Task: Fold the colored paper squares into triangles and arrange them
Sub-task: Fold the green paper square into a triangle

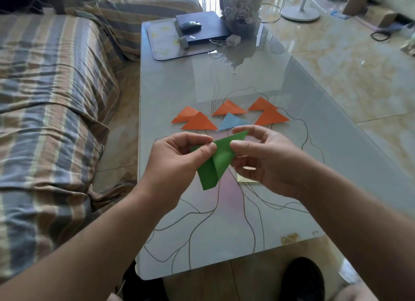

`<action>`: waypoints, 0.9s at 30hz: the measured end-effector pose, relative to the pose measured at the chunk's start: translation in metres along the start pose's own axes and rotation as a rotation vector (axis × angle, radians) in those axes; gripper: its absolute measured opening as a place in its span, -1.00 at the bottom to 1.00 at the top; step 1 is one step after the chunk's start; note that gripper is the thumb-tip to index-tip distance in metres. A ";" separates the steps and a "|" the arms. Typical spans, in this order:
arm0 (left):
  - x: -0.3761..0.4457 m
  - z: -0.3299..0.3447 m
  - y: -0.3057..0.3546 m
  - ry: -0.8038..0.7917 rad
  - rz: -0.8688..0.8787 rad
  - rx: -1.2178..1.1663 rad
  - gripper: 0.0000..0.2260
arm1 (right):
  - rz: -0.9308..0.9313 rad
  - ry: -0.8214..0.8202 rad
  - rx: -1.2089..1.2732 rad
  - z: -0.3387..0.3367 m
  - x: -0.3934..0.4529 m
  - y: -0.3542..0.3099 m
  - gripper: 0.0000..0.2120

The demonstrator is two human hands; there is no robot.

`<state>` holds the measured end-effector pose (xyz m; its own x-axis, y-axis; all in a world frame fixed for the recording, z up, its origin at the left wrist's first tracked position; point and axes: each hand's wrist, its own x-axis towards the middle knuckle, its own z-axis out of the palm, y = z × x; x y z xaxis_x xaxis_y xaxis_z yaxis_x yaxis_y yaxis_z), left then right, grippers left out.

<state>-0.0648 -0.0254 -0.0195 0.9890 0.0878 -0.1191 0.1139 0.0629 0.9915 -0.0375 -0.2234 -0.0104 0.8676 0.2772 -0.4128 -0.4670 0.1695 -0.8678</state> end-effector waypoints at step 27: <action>0.000 -0.001 0.002 -0.062 -0.315 0.099 -0.89 | -0.037 0.032 -0.356 0.005 0.002 0.004 -0.87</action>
<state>-0.0644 -0.0246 -0.0181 0.9074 0.0184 -0.4198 0.4202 -0.0202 0.9072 -0.0386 -0.2175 -0.0132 0.8904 0.2459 -0.3831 -0.3516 -0.1628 -0.9219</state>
